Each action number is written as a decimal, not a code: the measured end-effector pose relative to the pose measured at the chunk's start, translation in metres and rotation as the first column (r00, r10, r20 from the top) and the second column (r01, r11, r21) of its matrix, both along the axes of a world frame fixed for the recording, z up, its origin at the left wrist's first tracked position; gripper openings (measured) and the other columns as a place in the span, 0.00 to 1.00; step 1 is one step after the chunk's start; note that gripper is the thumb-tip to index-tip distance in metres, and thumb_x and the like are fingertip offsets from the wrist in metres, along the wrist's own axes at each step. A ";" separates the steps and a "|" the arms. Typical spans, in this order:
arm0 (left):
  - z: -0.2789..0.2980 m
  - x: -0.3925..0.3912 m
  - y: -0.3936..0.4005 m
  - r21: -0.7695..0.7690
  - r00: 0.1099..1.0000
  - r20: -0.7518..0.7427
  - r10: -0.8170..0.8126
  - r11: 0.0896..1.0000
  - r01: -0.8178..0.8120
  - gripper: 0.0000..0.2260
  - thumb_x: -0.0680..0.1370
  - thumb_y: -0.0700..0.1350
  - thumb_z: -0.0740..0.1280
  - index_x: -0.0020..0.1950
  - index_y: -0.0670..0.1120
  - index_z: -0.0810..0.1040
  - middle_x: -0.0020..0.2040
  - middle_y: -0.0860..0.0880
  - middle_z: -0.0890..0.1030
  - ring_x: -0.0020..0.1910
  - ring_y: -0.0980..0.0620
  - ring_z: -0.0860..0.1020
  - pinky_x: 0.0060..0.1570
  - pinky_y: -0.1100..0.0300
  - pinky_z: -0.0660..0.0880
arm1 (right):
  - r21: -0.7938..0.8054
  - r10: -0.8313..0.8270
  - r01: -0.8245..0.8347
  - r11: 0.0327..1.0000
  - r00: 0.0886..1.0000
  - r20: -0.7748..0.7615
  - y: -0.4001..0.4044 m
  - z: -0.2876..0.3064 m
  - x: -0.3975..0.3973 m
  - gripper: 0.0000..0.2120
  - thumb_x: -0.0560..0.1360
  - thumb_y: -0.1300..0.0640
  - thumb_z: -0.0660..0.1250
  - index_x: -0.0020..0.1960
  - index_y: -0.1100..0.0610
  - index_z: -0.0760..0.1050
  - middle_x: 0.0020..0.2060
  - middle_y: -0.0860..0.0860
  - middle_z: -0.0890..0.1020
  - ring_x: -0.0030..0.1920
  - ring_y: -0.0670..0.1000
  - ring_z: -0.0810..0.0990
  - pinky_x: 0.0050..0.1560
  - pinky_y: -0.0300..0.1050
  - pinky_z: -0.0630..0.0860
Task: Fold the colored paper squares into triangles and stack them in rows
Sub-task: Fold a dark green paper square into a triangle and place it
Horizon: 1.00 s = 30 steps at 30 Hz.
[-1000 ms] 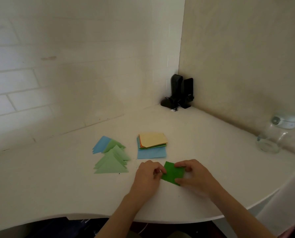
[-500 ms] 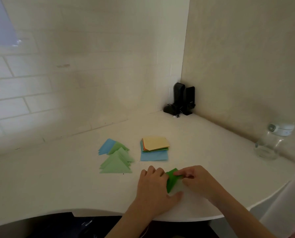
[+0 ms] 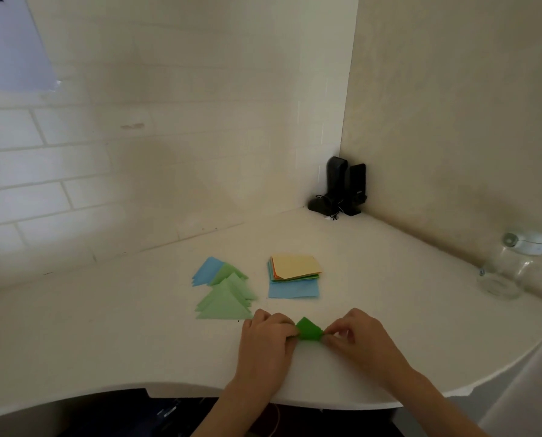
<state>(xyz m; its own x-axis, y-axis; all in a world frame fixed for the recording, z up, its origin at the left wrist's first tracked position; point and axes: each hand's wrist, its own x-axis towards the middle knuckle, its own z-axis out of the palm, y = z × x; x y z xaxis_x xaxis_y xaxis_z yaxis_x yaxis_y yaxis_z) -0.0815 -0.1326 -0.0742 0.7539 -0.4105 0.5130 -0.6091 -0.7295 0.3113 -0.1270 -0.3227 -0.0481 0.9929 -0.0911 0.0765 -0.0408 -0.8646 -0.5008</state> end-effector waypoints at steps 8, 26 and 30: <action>-0.004 0.011 -0.006 -0.116 0.992 -0.097 0.079 0.989 -0.090 0.03 0.68 0.49 0.73 0.39 0.53 0.81 0.39 0.58 0.78 0.41 0.57 0.68 0.41 0.60 0.62 | 0.034 -0.130 0.128 0.991 0.990 0.059 0.011 -0.009 0.005 0.08 0.71 0.41 0.67 0.35 0.41 0.73 0.37 0.44 0.73 0.39 0.43 0.74 0.45 0.40 0.73; -0.001 0.023 -0.008 -0.225 0.954 -0.298 -0.010 0.973 -0.060 0.10 0.69 0.49 0.73 0.39 0.54 0.71 0.38 0.58 0.76 0.41 0.58 0.71 0.42 0.64 0.68 | 0.059 -0.178 0.175 0.983 0.983 0.048 0.011 -0.013 0.010 0.14 0.67 0.40 0.69 0.38 0.44 0.65 0.35 0.44 0.74 0.37 0.42 0.72 0.40 0.41 0.68; 0.003 0.026 -0.001 -0.291 0.924 -0.378 -0.055 0.955 -0.062 0.08 0.69 0.43 0.73 0.37 0.53 0.75 0.36 0.56 0.77 0.39 0.58 0.73 0.39 0.69 0.68 | 0.174 -0.154 0.155 0.973 0.988 -0.018 0.003 -0.010 0.011 0.11 0.67 0.48 0.73 0.40 0.46 0.71 0.35 0.45 0.77 0.37 0.43 0.74 0.40 0.40 0.70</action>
<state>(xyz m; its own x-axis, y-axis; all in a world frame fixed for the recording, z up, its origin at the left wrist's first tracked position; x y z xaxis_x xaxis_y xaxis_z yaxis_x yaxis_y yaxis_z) -0.0558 -0.1339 -0.0716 0.9158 -0.2831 0.2850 -0.3997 -0.5716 0.7166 -0.1161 -0.3195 -0.0586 0.9660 -0.2551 0.0412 -0.1699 -0.7473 -0.6424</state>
